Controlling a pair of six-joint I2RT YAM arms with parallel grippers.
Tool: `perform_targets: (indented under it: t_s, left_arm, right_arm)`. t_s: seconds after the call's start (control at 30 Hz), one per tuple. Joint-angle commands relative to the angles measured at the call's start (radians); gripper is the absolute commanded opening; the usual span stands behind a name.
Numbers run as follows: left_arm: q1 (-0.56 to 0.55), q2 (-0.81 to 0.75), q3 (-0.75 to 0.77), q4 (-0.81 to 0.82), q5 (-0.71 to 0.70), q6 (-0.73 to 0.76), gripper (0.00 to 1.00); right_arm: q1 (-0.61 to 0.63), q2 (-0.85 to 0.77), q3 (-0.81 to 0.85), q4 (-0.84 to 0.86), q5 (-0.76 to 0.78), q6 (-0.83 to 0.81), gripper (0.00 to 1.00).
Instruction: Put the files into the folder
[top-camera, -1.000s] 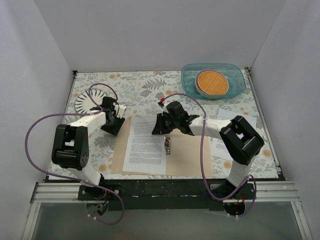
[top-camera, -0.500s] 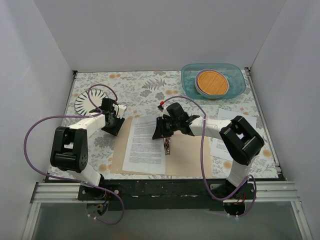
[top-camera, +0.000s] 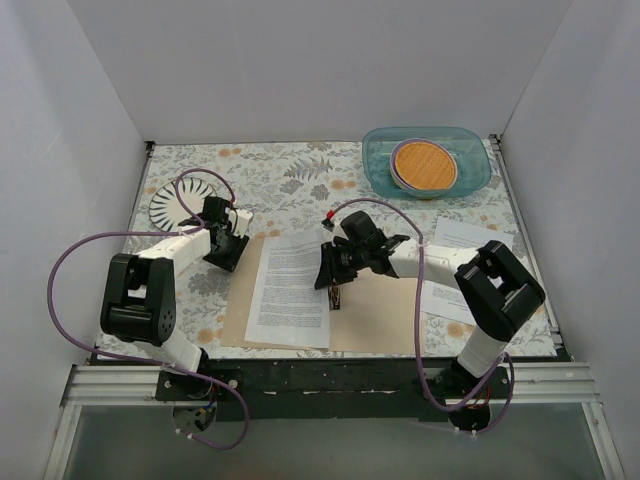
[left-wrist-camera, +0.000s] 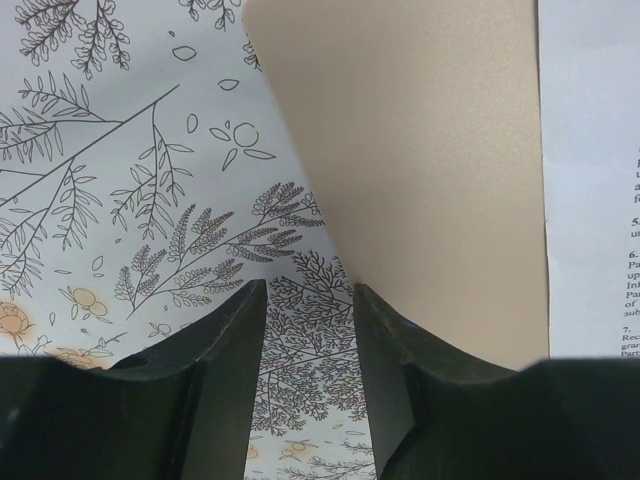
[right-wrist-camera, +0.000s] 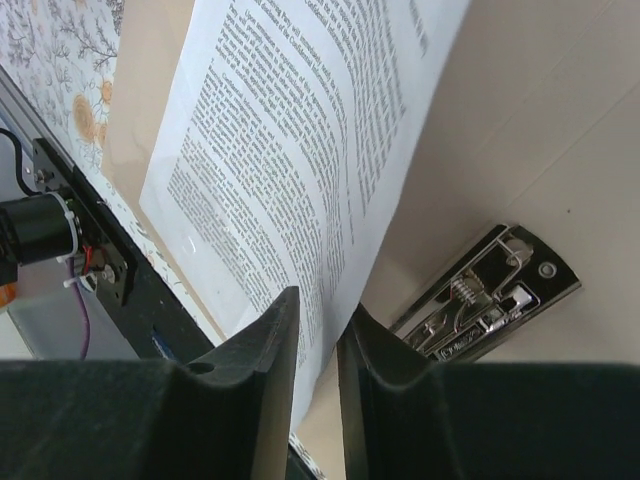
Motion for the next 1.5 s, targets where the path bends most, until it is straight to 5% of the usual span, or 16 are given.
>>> perform_targets:
  t_s: [0.0, 0.3, 1.47]
  left_arm:
    - [-0.003, 0.016, -0.030, -0.033, 0.002, 0.000, 0.39]
    - [-0.002, 0.016, -0.026, -0.036, 0.009, -0.003, 0.37]
    - [-0.003, 0.007, -0.032, -0.064, 0.058, -0.035, 0.32]
  right_arm:
    - [0.003, -0.065, -0.028, 0.015, 0.010, -0.015, 0.25]
    - [0.005, -0.081, -0.104, 0.179, 0.016, 0.058, 0.01]
    - [0.092, 0.050, -0.078, 0.326, 0.077, 0.219, 0.01]
